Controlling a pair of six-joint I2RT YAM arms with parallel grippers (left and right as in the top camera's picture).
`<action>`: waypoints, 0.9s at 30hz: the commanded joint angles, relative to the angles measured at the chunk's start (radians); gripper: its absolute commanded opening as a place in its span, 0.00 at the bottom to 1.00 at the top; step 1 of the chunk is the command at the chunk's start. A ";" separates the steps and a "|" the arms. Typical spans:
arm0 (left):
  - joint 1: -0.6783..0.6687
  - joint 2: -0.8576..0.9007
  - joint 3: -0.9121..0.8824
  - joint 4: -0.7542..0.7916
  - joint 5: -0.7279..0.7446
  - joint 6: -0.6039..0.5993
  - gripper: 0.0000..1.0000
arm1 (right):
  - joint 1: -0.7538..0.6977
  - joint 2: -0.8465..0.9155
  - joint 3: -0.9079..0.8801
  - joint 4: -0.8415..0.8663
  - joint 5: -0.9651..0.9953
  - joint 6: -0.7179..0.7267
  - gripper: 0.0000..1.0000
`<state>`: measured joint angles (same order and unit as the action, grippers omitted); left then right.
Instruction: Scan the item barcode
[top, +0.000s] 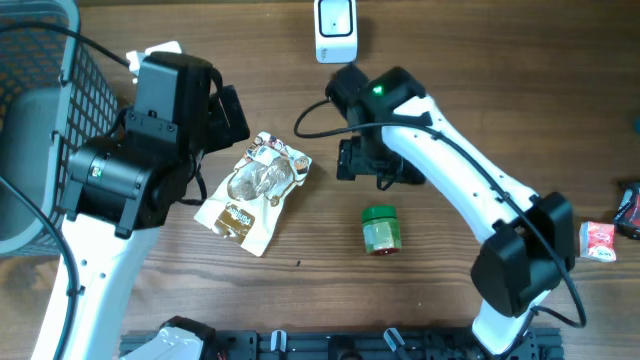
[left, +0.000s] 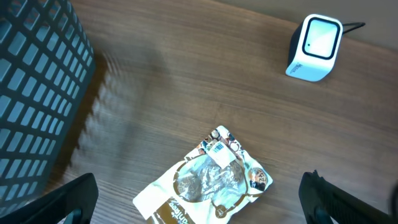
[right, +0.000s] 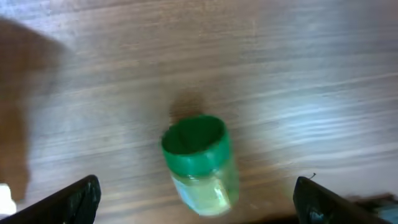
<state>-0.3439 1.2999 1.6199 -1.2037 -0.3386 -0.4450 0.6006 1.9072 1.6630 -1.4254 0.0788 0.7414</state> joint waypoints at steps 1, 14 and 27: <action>0.007 0.006 -0.002 -0.006 0.005 0.054 1.00 | 0.009 0.000 -0.144 0.087 -0.087 0.066 1.00; 0.007 0.006 -0.002 -0.024 0.005 0.075 1.00 | 0.009 0.000 -0.507 0.397 -0.238 -0.291 0.99; 0.007 0.006 -0.002 -0.023 0.005 0.075 1.00 | 0.008 -0.001 -0.410 0.356 -0.240 -0.246 1.00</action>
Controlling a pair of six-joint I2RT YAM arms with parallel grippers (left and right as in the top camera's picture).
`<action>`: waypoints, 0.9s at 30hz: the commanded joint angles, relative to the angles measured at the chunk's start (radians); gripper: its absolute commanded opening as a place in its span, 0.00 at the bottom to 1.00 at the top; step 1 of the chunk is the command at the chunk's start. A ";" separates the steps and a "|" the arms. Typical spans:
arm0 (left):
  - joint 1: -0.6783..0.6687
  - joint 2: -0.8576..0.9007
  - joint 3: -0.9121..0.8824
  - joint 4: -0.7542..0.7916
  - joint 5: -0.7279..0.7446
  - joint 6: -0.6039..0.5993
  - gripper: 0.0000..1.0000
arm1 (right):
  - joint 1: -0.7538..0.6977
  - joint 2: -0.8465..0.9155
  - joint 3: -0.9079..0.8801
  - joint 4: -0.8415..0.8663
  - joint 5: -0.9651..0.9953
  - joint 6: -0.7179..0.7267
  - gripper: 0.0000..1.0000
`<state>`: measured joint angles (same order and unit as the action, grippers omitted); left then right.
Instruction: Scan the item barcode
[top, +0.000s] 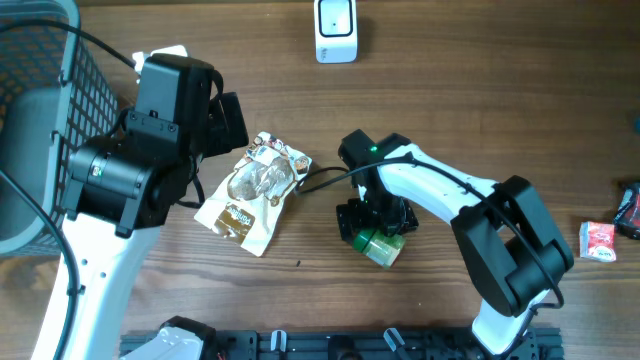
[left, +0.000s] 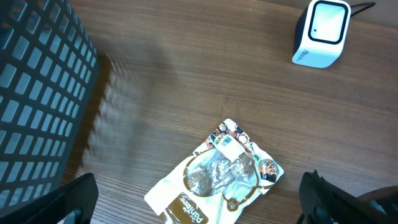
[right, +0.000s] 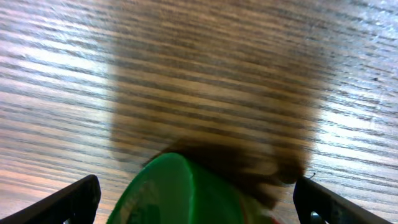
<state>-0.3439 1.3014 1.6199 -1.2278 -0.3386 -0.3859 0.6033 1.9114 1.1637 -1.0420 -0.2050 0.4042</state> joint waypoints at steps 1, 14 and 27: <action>0.007 0.004 -0.002 0.001 0.005 0.016 1.00 | 0.005 -0.006 0.156 -0.079 0.108 0.161 1.00; 0.007 0.004 -0.002 0.012 0.005 0.039 1.00 | 0.005 -0.004 0.491 -0.270 0.019 0.294 1.00; 0.007 0.004 -0.002 0.001 0.005 0.039 1.00 | 0.109 -0.006 0.438 -0.504 0.150 1.064 1.00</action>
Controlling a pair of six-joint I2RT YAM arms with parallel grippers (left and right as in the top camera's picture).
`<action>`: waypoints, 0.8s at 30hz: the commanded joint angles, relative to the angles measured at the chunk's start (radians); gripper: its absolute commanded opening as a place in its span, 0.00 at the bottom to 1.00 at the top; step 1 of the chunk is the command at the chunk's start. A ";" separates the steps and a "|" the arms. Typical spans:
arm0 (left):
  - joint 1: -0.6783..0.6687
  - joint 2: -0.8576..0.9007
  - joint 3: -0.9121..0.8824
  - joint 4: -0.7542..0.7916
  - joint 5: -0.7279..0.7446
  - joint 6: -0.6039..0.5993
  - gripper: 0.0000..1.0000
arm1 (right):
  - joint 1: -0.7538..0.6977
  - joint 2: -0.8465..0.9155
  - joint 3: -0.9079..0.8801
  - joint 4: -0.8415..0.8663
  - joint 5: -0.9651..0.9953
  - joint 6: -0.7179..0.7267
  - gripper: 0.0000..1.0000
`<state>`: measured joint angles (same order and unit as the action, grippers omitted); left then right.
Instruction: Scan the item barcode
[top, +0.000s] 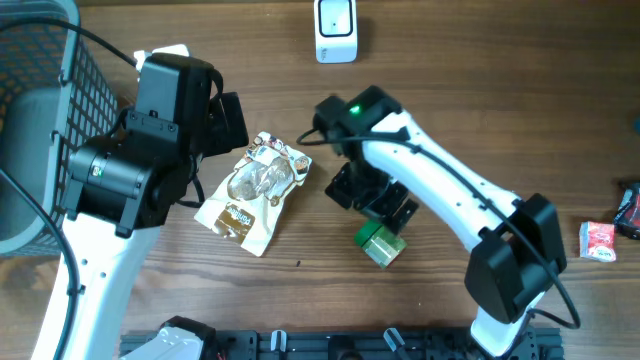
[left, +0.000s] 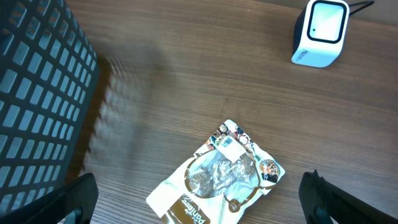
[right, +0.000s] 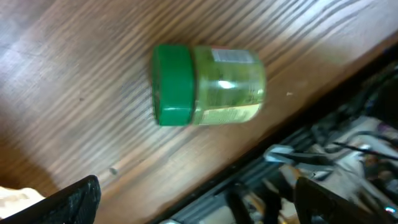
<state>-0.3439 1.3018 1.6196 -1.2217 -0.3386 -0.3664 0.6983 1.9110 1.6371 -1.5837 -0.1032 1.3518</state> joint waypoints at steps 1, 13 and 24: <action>0.007 0.004 -0.002 -0.006 0.005 0.019 1.00 | 0.015 -0.006 -0.064 0.078 0.068 0.114 1.00; 0.007 0.004 -0.002 -0.008 0.005 0.019 1.00 | 0.015 -0.006 -0.263 0.192 0.134 0.036 1.00; 0.007 0.004 -0.002 -0.017 0.005 0.019 1.00 | 0.015 -0.006 -0.440 0.370 0.084 0.044 0.87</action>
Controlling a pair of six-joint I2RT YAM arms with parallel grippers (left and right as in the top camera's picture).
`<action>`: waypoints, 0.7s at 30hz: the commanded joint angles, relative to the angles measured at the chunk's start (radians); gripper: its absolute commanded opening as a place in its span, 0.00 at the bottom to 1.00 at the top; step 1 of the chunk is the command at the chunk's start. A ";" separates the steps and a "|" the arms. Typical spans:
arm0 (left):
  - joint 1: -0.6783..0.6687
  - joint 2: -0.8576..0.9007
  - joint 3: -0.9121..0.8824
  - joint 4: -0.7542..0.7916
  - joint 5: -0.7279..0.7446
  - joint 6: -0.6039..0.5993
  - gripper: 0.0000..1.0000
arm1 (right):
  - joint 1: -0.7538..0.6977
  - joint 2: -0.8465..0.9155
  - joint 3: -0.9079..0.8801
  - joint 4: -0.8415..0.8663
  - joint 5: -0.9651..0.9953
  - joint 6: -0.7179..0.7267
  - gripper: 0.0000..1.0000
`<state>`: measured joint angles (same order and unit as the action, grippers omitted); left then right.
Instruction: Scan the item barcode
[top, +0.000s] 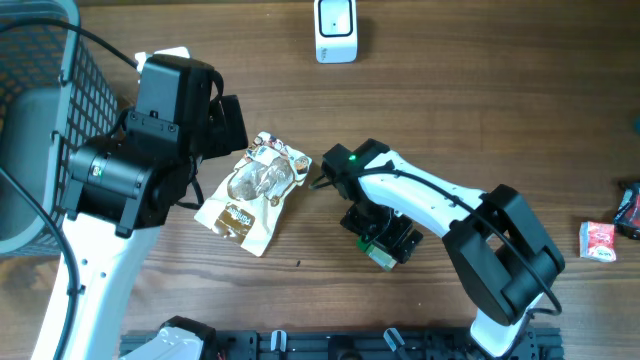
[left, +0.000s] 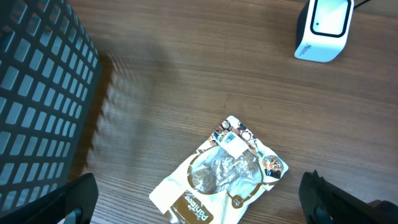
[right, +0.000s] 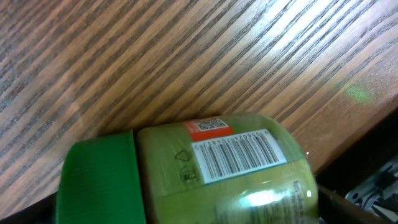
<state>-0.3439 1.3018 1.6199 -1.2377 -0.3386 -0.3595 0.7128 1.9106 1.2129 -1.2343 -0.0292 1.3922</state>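
A small jar with a green lid (right: 99, 180) lies on its side on the wooden table, its barcode (right: 239, 155) facing up. My right gripper (top: 383, 236) is low over the jar (top: 379, 256), jaws open, and the jar fills the space between them; only a dark finger (right: 333, 208) shows at the jar's base end. The white scanner (top: 335, 30) stands at the table's far edge. My left gripper (left: 198, 205) hangs open and empty high above a brown-and-white snack pouch (left: 224, 171).
A dark mesh basket (top: 40, 110) takes up the left side. The snack pouch (top: 255, 188) lies between the arms. A small red packet (top: 598, 241) and a dark item (top: 630, 210) sit at the right edge. The table's front edge runs just behind the jar.
My right gripper was raised above the jar, seeing it whole from a distance. Now it is down close around the jar, barcode large in view. The left arm has hardly moved.
At first my right gripper hovered near the scanner side with the jar upright below. Then it was low against the jar, which had shifted and tipped. Then it was raised with the jar lying on its side, and now it is down around it.
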 joint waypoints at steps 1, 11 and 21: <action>0.007 0.004 -0.002 -0.001 0.005 0.013 1.00 | 0.000 -0.005 -0.016 0.025 0.022 -0.007 0.87; 0.007 0.004 -0.002 -0.001 0.005 0.013 1.00 | -0.002 -0.005 0.003 0.141 0.166 -0.165 0.81; 0.007 0.004 -0.002 0.000 0.005 0.013 1.00 | -0.002 -0.005 0.077 0.375 0.481 -0.408 0.81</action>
<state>-0.3439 1.3018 1.6199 -1.2385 -0.3386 -0.3595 0.7124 1.8931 1.2575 -0.9039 0.3214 1.1061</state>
